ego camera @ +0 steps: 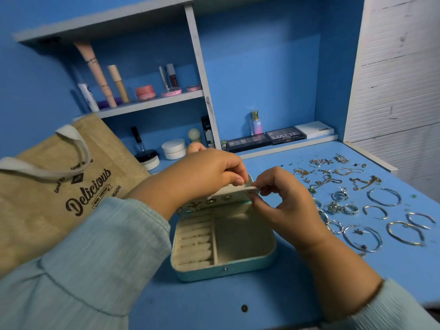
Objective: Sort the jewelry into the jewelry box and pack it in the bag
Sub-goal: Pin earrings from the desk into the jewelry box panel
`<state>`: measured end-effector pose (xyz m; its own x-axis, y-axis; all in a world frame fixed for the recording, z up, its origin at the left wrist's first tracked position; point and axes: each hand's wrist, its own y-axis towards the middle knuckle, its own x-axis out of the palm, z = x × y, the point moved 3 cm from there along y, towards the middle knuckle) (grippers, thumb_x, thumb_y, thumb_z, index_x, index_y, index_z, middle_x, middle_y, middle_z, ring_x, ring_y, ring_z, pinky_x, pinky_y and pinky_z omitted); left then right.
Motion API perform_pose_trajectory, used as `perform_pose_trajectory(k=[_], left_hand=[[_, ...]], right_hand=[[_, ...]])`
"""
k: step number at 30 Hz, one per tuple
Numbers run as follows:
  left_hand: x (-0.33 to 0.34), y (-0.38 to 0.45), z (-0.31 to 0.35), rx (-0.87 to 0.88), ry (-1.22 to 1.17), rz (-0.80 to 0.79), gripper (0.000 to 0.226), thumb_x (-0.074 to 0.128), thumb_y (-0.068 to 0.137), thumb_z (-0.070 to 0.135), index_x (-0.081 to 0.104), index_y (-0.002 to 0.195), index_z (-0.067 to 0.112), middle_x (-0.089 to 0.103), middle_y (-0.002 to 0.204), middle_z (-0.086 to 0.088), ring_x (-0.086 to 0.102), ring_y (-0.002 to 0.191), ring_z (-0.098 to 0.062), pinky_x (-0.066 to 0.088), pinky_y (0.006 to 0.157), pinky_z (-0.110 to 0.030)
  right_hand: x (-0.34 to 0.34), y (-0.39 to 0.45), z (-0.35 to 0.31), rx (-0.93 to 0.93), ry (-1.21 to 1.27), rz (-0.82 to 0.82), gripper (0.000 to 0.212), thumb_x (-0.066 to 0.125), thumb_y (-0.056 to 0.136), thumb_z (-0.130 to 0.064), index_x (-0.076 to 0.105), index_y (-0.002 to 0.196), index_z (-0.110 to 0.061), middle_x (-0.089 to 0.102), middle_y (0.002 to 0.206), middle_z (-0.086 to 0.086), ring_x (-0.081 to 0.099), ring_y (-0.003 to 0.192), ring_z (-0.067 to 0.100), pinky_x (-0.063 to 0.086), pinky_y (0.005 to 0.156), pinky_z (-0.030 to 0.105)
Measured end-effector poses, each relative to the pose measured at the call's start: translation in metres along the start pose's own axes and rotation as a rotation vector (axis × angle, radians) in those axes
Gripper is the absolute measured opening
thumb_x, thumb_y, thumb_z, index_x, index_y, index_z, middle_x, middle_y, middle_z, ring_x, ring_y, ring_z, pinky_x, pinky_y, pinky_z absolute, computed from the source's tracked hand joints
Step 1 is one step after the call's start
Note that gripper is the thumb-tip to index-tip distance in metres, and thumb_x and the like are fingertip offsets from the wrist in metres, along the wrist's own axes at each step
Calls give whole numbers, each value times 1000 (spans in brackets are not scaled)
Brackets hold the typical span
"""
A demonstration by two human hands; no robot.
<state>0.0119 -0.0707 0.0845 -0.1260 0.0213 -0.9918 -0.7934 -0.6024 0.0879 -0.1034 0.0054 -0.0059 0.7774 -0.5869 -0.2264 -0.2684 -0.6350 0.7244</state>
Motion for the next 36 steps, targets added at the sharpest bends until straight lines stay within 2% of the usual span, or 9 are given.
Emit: perform_pose_trajectory(k=[2, 8, 12, 18, 25, 30, 34, 36], left_hand=[[0, 1, 1, 14, 0, 8, 17, 55, 89, 42, 53, 72, 46, 57, 82, 31, 35, 105, -4, 14, 76, -23], [2, 3, 4, 59, 73, -25, 20, 56, 88, 41, 52, 70, 45, 54, 77, 32, 37, 99, 2, 12, 75, -24], [5, 3, 5, 83, 95, -23, 22, 57, 89, 39, 51, 68, 46, 53, 76, 35, 40, 100, 1, 14, 81, -25], [4, 1, 5, 94, 87, -4, 21, 56, 90, 38, 52, 70, 45, 54, 76, 35, 38, 87, 16, 11, 75, -22], [2, 1, 9, 107, 120, 5, 19, 55, 91, 37, 53, 73, 43, 50, 73, 35, 36, 89, 8, 12, 77, -24], [3, 2, 11, 136, 196, -10, 17, 54, 92, 37, 52, 76, 43, 50, 75, 32, 40, 93, 5, 14, 91, -28], [4, 4, 10, 135, 201, -36, 24, 54, 90, 39, 49, 68, 46, 57, 81, 30, 43, 100, -3, 17, 92, -29], [3, 5, 10, 116, 172, -67, 22, 55, 90, 39, 50, 70, 46, 53, 76, 33, 42, 97, 0, 16, 90, -28]], right_hand=[[-1, 0, 0, -24, -9, -23, 20, 65, 71, -10, 54, 81, -23, 57, 79, -6, 50, 74, 2, 39, 69, 7], [-2, 0, -1, -49, 4, -44, 25, 64, 71, -8, 50, 79, -26, 54, 78, -8, 48, 74, 1, 38, 69, 7], [-3, 0, -1, -48, 8, -55, 21, 64, 72, -9, 51, 80, -23, 55, 77, -5, 49, 74, 2, 39, 69, 8], [-3, 1, 0, -48, -2, -65, 19, 64, 72, -10, 52, 80, -22, 54, 77, -7, 48, 74, 1, 38, 69, 7], [-4, 0, 0, -52, -4, -65, 20, 65, 72, -10, 52, 80, -23, 54, 76, -6, 48, 74, -1, 37, 70, 6], [-3, 0, 1, -63, 4, -53, 22, 65, 72, -8, 52, 81, -24, 55, 76, -6, 49, 75, 0, 38, 70, 7], [-3, 0, 2, -59, 15, -51, 23, 65, 71, -7, 53, 81, -24, 55, 78, -8, 50, 75, -1, 39, 70, 6], [-3, 0, 2, -63, 11, -50, 23, 65, 72, -7, 53, 82, -24, 55, 78, -6, 50, 75, 0, 39, 70, 7]])
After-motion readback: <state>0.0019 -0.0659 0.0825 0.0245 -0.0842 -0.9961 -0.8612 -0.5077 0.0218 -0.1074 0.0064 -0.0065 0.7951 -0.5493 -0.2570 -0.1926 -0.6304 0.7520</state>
